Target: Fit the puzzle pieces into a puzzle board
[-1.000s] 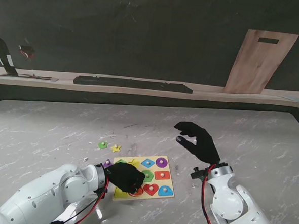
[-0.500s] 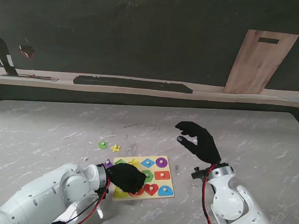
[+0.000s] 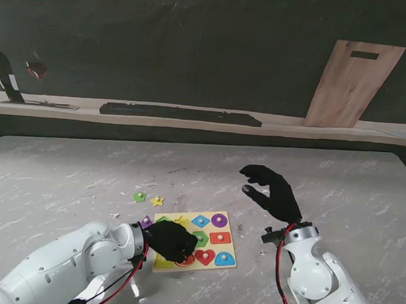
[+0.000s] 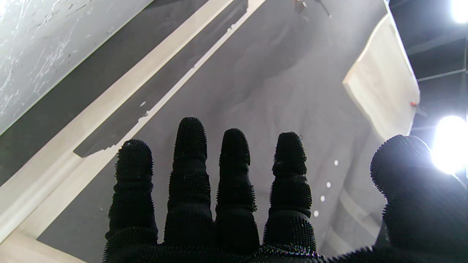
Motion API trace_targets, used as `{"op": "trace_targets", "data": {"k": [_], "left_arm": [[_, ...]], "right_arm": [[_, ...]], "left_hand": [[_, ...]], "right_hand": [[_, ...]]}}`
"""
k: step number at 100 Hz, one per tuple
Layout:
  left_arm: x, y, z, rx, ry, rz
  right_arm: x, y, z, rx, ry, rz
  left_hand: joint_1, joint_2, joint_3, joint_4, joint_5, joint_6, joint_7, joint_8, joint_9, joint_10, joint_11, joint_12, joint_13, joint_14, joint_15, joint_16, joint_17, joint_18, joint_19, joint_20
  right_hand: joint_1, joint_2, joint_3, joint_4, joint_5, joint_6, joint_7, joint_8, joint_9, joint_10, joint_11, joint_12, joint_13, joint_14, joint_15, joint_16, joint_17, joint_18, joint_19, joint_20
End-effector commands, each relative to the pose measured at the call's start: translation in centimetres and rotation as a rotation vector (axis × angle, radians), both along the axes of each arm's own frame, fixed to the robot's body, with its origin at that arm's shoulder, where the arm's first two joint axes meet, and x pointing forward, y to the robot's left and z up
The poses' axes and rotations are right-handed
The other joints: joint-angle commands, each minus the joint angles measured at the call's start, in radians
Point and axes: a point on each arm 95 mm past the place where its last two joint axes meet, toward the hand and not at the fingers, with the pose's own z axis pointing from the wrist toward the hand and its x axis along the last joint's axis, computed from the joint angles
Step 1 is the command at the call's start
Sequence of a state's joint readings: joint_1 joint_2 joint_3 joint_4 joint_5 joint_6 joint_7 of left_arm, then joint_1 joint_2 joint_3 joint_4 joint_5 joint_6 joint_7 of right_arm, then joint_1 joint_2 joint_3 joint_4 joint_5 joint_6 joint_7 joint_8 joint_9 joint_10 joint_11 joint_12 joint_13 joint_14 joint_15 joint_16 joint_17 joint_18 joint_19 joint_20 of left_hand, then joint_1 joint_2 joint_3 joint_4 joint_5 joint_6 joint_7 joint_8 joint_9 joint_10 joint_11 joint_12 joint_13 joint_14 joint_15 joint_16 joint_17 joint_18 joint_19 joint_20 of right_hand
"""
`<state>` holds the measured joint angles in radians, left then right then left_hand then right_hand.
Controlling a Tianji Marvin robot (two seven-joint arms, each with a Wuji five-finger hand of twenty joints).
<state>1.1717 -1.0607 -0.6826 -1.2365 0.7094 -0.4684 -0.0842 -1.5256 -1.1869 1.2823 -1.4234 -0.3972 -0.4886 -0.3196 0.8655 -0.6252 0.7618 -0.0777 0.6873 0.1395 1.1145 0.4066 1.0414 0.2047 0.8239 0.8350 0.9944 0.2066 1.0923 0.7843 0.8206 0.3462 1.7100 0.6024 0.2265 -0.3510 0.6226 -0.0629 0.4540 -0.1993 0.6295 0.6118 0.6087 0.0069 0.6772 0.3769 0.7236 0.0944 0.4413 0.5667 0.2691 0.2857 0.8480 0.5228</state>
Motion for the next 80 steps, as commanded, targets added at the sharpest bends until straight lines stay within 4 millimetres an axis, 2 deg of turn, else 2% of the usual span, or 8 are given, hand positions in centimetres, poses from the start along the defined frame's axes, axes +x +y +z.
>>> {"op": "trace_targets", "data": {"k": [1, 17, 31, 58, 69, 80], "left_arm": [[-0.15, 0.39, -0.73, 0.025, 0.011, 0.010], [-0.11, 0.38, -0.64, 0.048, -0.004, -0.008], [-0.15, 0.42, -0.46, 0.071, -0.020, -0.027], [-0.24, 0.60, -0.27, 0.089, -0.045, -0.026], [-0.27, 0.64, -0.20, 0.100, -0.056, -0.031], [-0.24, 0.66, -0.17, 0.103, -0.068, -0.033]], "right_arm": [[-0.26, 0.27, -0.19, 0.006, 0.000, 0.005], [-0.27, 0.24, -0.22, 0.008, 0.002, 0.006], [-0.28, 0.21, -0.23, 0.009, 0.002, 0.004], [-0.27, 0.13, -0.22, 0.011, 0.000, 0.000], [-0.28, 0.08, -0.21, 0.011, -0.002, -0.002], [-0.29, 0.03, -0.20, 0.011, -0.003, -0.002]], "left_hand": [[0.017, -0.004, 0.011, -0.034, 0.003, 0.021, 0.010, 0.007, -0.001, 0.032, -0.024, -0.035, 0.033, -0.032, 0.039, -0.015, 0.043, -0.111, 0.091, -0.024], [0.013, 0.007, 0.006, -0.018, -0.056, 0.000, 0.044, 0.070, -0.035, 0.012, 0.008, 0.003, 0.017, -0.053, 0.051, -0.023, 0.035, -0.137, 0.089, -0.043], [0.001, 0.003, 0.019, -0.011, -0.066, -0.007, 0.054, 0.100, -0.038, 0.002, 0.024, 0.027, 0.015, -0.059, 0.058, -0.022, 0.028, -0.144, 0.094, -0.043], [-0.020, -0.012, 0.026, -0.023, -0.045, -0.001, 0.067, 0.117, -0.022, -0.004, 0.045, 0.039, 0.035, -0.058, 0.063, -0.026, 0.051, -0.135, 0.095, -0.052], [-0.020, -0.012, 0.022, -0.030, -0.043, -0.016, 0.071, 0.128, -0.022, -0.009, 0.054, 0.045, 0.035, -0.059, 0.069, -0.024, 0.046, -0.137, 0.100, -0.052], [-0.018, -0.018, 0.017, -0.040, -0.030, -0.059, 0.073, 0.144, -0.020, -0.014, 0.062, 0.054, 0.031, -0.059, 0.077, -0.019, 0.037, -0.140, 0.103, -0.051]], "right_hand": [[0.004, 0.006, -0.018, 0.021, 0.011, -0.019, 0.000, 0.002, 0.022, -0.005, -0.002, 0.010, 0.004, 0.000, 0.002, 0.006, -0.005, 0.007, 0.011, 0.020], [0.004, 0.006, -0.019, 0.021, 0.014, -0.017, 0.001, 0.002, 0.022, -0.005, -0.002, 0.010, 0.004, 0.002, 0.002, 0.006, -0.004, 0.008, 0.012, 0.020], [0.003, 0.007, -0.019, 0.021, 0.012, -0.019, 0.000, 0.002, 0.023, -0.005, -0.001, 0.010, 0.004, 0.000, 0.002, 0.007, -0.004, 0.007, 0.012, 0.020], [0.003, 0.006, -0.018, 0.021, 0.012, -0.019, -0.001, 0.001, 0.022, -0.004, -0.002, 0.010, 0.004, -0.001, 0.002, 0.007, -0.005, 0.007, 0.012, 0.020], [0.003, 0.006, -0.018, 0.021, 0.012, -0.020, -0.001, 0.001, 0.023, -0.005, -0.001, 0.010, 0.004, 0.002, 0.002, 0.007, -0.004, 0.008, 0.012, 0.020], [0.004, 0.007, -0.018, 0.021, 0.011, -0.020, -0.001, 0.001, 0.022, -0.006, -0.002, 0.010, 0.004, 0.001, 0.002, 0.007, -0.005, 0.008, 0.012, 0.020]]}}
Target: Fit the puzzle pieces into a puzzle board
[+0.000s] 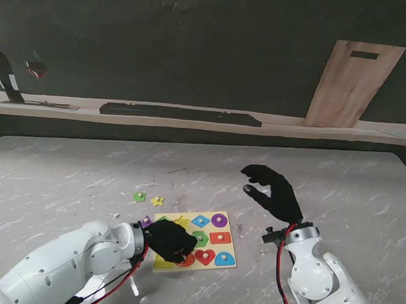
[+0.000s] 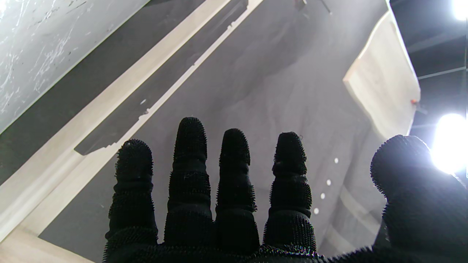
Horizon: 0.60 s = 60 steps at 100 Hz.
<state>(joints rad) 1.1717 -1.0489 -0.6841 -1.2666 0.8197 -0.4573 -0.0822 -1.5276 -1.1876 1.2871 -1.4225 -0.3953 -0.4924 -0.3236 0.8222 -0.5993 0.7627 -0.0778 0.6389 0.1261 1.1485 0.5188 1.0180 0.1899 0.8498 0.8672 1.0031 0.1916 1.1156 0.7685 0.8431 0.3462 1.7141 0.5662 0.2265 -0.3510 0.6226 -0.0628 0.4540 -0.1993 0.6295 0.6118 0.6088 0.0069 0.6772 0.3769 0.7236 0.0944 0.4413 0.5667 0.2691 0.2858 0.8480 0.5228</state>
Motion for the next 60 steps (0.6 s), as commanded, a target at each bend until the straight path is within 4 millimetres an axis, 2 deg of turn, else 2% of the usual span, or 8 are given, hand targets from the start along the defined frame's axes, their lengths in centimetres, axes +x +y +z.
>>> {"op": "trace_targets", "data": {"k": [1, 10, 26, 36, 52, 60], "left_arm": [[-0.15, 0.67, -0.54, 0.020, 0.002, 0.007], [-0.13, 0.65, -0.54, 0.021, -0.007, 0.006], [-0.23, 0.63, -0.55, 0.021, 0.001, 0.011], [-0.26, 0.69, -0.64, 0.017, -0.003, 0.015], [-0.34, 0.80, -0.65, 0.021, -0.008, 0.014], [-0.35, 0.85, -0.59, 0.018, -0.028, 0.015]], "right_arm": [[-0.26, 0.22, -0.21, 0.006, 0.000, 0.003], [-0.27, 0.18, -0.22, 0.005, -0.001, 0.003], [-0.30, 0.12, -0.20, 0.004, -0.002, 0.003], [-0.31, 0.08, -0.19, 0.004, -0.005, 0.002], [-0.33, 0.06, -0.18, 0.005, -0.006, 0.001], [-0.33, 0.05, -0.18, 0.005, -0.006, 0.001]], "left_hand": [[0.025, -0.043, 0.016, -0.041, 0.020, -0.049, 0.039, 0.034, 0.004, 0.001, 0.037, 0.022, 0.022, -0.044, 0.054, -0.003, 0.014, -0.140, 0.100, -0.015], [0.022, -0.038, 0.019, -0.042, 0.017, -0.080, 0.047, 0.055, 0.003, -0.011, 0.044, 0.034, 0.020, -0.052, 0.059, 0.001, 0.011, -0.145, 0.102, -0.012], [0.011, -0.037, 0.015, -0.032, -0.004, -0.059, 0.032, 0.063, -0.013, -0.012, 0.036, 0.042, 0.007, -0.051, 0.055, 0.006, -0.005, -0.150, 0.097, -0.011], [-0.007, -0.045, -0.015, -0.041, -0.045, -0.006, -0.091, -0.038, -0.049, -0.014, 0.032, 0.058, -0.015, -0.052, 0.046, 0.015, -0.032, -0.155, 0.088, -0.002], [-0.125, 0.064, -0.016, 0.016, -0.092, 0.058, -0.293, -0.025, -0.106, -0.025, 0.047, 0.045, -0.034, -0.051, 0.033, 0.034, -0.053, -0.159, 0.075, 0.024], [-0.156, 0.083, -0.027, 0.023, -0.122, 0.070, -0.328, -0.019, -0.118, -0.031, 0.052, 0.031, -0.035, -0.053, 0.033, 0.036, -0.055, -0.163, 0.073, 0.027]], "right_hand": [[0.004, 0.006, -0.018, 0.021, 0.011, -0.020, -0.001, 0.002, 0.022, -0.005, -0.002, 0.010, 0.004, 0.000, 0.002, 0.007, -0.004, 0.008, 0.012, 0.020], [0.005, 0.006, -0.018, 0.021, 0.010, -0.020, -0.001, 0.001, 0.023, -0.004, -0.001, 0.010, 0.005, 0.001, 0.003, 0.007, -0.005, 0.006, 0.012, 0.020], [0.004, 0.007, -0.018, 0.021, 0.012, -0.019, 0.000, 0.002, 0.023, -0.006, -0.001, 0.010, 0.004, 0.001, 0.002, 0.007, -0.004, 0.007, 0.012, 0.020], [0.004, 0.007, -0.018, 0.021, 0.013, -0.018, 0.001, 0.002, 0.024, -0.005, -0.001, 0.010, 0.006, 0.001, 0.003, 0.007, -0.004, 0.007, 0.012, 0.020], [0.004, 0.006, -0.019, 0.021, 0.011, -0.018, 0.000, 0.002, 0.025, -0.005, 0.000, 0.010, 0.006, 0.001, 0.004, 0.007, -0.004, 0.007, 0.012, 0.020], [0.004, 0.006, -0.019, 0.021, 0.013, -0.019, 0.001, 0.002, 0.027, -0.005, 0.000, 0.011, 0.009, 0.000, 0.005, 0.008, -0.003, 0.008, 0.012, 0.020]]}}
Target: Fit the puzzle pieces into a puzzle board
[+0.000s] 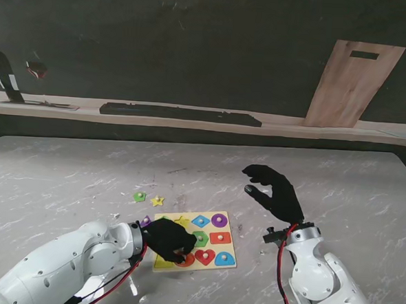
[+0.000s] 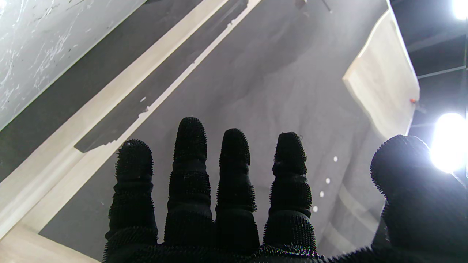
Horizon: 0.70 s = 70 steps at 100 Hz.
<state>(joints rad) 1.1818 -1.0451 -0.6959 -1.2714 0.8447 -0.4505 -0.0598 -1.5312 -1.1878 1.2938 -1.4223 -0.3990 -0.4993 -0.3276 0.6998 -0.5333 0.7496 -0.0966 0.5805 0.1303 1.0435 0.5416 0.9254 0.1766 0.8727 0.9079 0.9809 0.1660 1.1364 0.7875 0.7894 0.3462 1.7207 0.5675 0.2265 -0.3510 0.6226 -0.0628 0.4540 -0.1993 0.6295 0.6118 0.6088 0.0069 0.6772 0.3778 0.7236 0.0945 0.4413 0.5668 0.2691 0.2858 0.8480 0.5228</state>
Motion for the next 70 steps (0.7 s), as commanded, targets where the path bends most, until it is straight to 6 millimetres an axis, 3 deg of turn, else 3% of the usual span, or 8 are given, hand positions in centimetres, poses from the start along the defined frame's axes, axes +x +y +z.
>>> {"op": "trace_targets", "data": {"k": [1, 18, 38, 70], "left_arm": [[-0.4, 0.5, -0.6, 0.016, -0.006, 0.005], [-0.3, 0.8, -0.4, -0.010, -0.036, 0.023], [-0.4, 1.0, -0.2, -0.065, -0.021, 0.072], [-0.6, 1.9, 1.6, -0.192, -0.007, 0.182]], "right_arm": [[-0.3, 0.3, -0.2, 0.005, 0.000, 0.004], [-0.3, 0.3, -0.2, 0.005, 0.000, 0.005], [-0.3, 0.2, -0.2, 0.005, -0.001, 0.005], [-0.1, 0.4, -0.4, 0.003, 0.009, 0.012]], "left_hand": [[-0.036, 0.017, -0.016, 0.042, -0.065, 0.066, -0.225, -0.042, -0.026, -0.018, 0.030, -0.011, -0.013, -0.028, 0.012, 0.017, -0.001, -0.163, 0.067, 0.026], [-0.074, 0.048, -0.053, 0.037, -0.071, 0.071, -0.244, -0.042, -0.027, -0.018, 0.043, -0.022, -0.012, -0.022, 0.017, 0.020, -0.002, -0.163, 0.073, 0.030], [-0.078, 0.133, -0.180, 0.039, -0.065, 0.073, -0.254, -0.032, -0.026, -0.004, 0.052, -0.039, -0.012, -0.003, 0.024, 0.021, -0.007, -0.152, 0.081, 0.042], [-0.062, 0.167, -0.208, 0.044, -0.055, 0.063, -0.254, -0.032, -0.034, 0.007, 0.031, -0.051, -0.034, 0.018, 0.007, 0.019, -0.038, -0.130, 0.065, 0.049]], "right_hand": [[0.004, 0.006, -0.019, 0.021, 0.013, -0.019, 0.000, 0.002, 0.028, -0.004, 0.001, 0.010, 0.008, 0.001, 0.005, 0.008, -0.003, 0.008, 0.012, 0.020], [0.004, 0.007, -0.019, 0.021, 0.012, -0.019, 0.000, 0.002, 0.028, -0.005, 0.000, 0.010, 0.009, 0.001, 0.005, 0.008, -0.003, 0.008, 0.012, 0.020], [0.005, 0.007, -0.018, 0.021, 0.013, -0.019, 0.001, 0.002, 0.028, -0.005, 0.000, 0.010, 0.010, 0.001, 0.007, 0.009, -0.003, 0.007, 0.013, 0.020], [0.005, 0.008, -0.019, 0.021, 0.012, -0.019, 0.000, 0.002, 0.028, -0.006, 0.001, 0.010, 0.010, 0.001, 0.007, 0.009, -0.002, 0.007, 0.014, 0.020]]}}
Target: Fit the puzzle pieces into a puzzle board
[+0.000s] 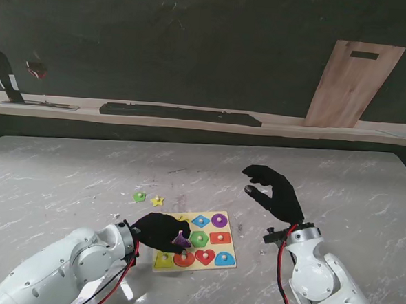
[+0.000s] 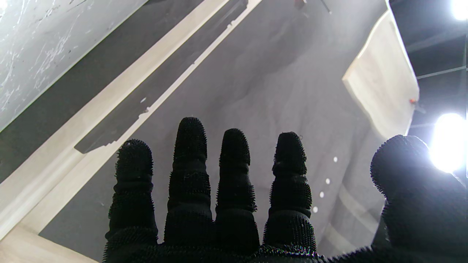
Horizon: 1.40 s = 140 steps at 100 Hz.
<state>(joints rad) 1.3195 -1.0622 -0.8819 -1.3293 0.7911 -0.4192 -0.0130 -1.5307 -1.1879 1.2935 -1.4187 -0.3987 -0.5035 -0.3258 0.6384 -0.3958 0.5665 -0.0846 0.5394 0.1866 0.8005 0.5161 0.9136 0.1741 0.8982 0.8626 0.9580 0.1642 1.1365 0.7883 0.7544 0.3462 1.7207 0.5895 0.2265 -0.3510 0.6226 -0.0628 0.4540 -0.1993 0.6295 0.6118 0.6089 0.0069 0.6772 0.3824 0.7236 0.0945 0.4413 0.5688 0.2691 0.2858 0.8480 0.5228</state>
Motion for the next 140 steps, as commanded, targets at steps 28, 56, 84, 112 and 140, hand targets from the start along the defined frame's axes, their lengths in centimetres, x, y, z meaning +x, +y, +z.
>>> {"op": "trace_targets", "data": {"k": [28, 56, 84, 112, 140], "left_arm": [[-0.5, 2.5, 2.7, -0.097, -0.061, 0.122], [-0.8, 6.6, 4.1, -0.113, -0.137, 0.228], [-0.8, 10.2, 4.4, -0.141, -0.140, 0.289], [-0.5, 13.6, 3.8, -0.102, -0.105, 0.308], [-0.1, 16.1, 3.4, -0.013, -0.058, 0.315]], "right_arm": [[0.2, 1.5, -0.5, 0.003, 0.037, 0.039], [0.6, 2.5, -0.7, -0.011, 0.054, 0.050], [1.0, 2.2, -0.9, -0.064, 0.046, 0.014], [1.4, 2.7, -1.3, -0.091, 0.072, 0.018], [1.9, 3.1, -1.6, -0.103, 0.095, 0.005]], "left_hand": [[0.033, 0.060, -0.109, 0.037, -0.036, -0.003, -0.131, -0.067, -0.227, 0.067, -0.228, -0.149, -0.274, 0.083, -0.241, 0.025, -0.316, -0.016, -0.254, 0.111], [0.060, 0.083, -0.179, 0.041, -0.039, -0.005, -0.224, -0.094, -0.369, 0.084, -0.395, -0.286, -0.479, 0.087, -0.474, -0.043, -0.550, 0.016, -0.468, 0.088], [0.079, 0.082, -0.217, 0.042, -0.035, 0.000, -0.311, -0.119, -0.417, 0.082, -0.458, -0.321, -0.532, 0.078, -0.557, -0.066, -0.598, 0.014, -0.521, 0.061], [0.115, 0.072, -0.261, 0.039, -0.018, 0.005, -0.376, -0.140, -0.440, 0.072, -0.506, -0.349, -0.559, 0.062, -0.606, -0.076, -0.623, -0.002, -0.553, 0.045], [0.144, 0.055, -0.243, 0.039, -0.013, -0.010, -0.406, -0.145, -0.451, 0.053, -0.526, -0.359, -0.568, 0.042, -0.630, -0.076, -0.638, -0.020, -0.577, 0.048]], "right_hand": [[0.001, 0.012, -0.021, 0.021, 0.008, -0.021, -0.002, 0.001, 0.026, -0.006, 0.000, 0.005, 0.007, 0.000, 0.006, 0.007, -0.004, 0.007, 0.014, 0.020], [-0.011, 0.024, -0.025, 0.021, 0.008, -0.021, -0.003, 0.000, 0.022, -0.006, -0.001, 0.005, 0.005, 0.001, 0.006, 0.007, -0.006, 0.006, 0.013, 0.020], [-0.020, 0.028, -0.023, 0.021, 0.002, -0.025, -0.010, -0.006, 0.019, -0.004, -0.001, 0.004, 0.005, -0.001, 0.007, 0.007, -0.004, 0.007, 0.014, 0.021], [-0.024, 0.033, -0.022, 0.021, 0.000, -0.024, -0.007, -0.007, 0.017, -0.006, 0.002, 0.005, 0.003, -0.001, 0.008, 0.007, -0.003, 0.006, 0.015, 0.022], [-0.023, 0.030, -0.022, 0.021, 0.000, -0.025, -0.003, -0.008, 0.016, -0.007, 0.004, 0.005, 0.004, -0.003, 0.010, 0.008, -0.003, 0.005, 0.015, 0.023]]}}
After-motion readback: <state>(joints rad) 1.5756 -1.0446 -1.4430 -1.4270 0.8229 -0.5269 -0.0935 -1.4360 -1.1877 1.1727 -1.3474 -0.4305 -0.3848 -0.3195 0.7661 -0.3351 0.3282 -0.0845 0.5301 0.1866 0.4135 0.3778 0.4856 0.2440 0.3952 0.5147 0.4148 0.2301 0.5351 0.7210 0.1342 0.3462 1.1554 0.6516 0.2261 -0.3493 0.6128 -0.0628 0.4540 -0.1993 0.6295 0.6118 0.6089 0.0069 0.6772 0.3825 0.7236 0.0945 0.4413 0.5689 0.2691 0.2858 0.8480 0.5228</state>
